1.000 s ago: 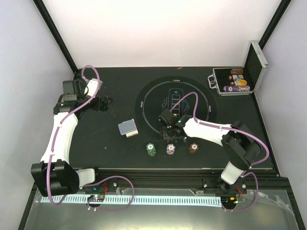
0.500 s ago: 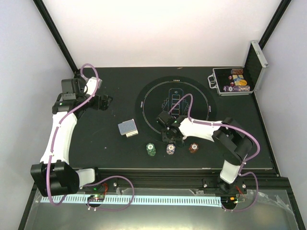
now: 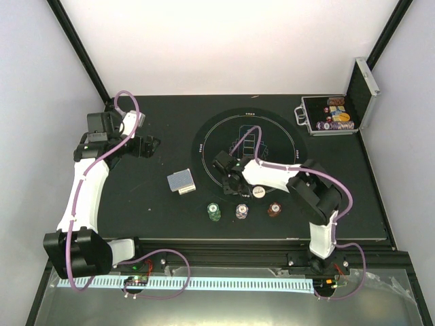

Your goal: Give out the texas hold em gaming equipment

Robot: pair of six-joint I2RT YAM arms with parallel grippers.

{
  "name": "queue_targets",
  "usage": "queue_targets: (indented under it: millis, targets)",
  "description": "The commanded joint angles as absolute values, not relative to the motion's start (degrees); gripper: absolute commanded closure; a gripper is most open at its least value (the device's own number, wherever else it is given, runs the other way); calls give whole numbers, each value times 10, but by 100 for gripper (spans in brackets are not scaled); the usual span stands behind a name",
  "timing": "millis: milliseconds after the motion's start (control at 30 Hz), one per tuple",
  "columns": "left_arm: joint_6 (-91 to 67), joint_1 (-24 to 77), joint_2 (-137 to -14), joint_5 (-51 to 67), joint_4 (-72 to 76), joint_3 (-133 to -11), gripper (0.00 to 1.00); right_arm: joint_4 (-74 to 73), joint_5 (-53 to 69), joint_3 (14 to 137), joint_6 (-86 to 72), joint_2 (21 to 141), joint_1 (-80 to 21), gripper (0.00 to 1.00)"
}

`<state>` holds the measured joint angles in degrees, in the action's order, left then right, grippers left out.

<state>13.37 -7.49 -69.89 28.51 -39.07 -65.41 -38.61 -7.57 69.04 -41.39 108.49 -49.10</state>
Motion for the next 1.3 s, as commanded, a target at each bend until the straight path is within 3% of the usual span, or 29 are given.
queue_targets:
  millis: [0,500,700,867,1067,1267]
  targets:
    - [131,-80,-699,299,-412,-676,1,-359,-85,750,-386,1139,-485,65]
    - [135,-91,-699,294,-453,-711,1,-435,-93,1097,-301,1365,-461,66]
    - [139,-94,-701,293,-469,-719,1,-454,-85,1184,-294,1422,-447,66]
    - [145,-100,-701,295,-483,-730,1,-470,-69,1245,-271,1442,-445,59]
    - [151,-106,-707,296,-493,-729,1,-482,-92,1191,-252,1349,-443,45]
    - [150,-107,-713,299,-503,-719,1,-443,-120,949,-275,1169,-430,36]
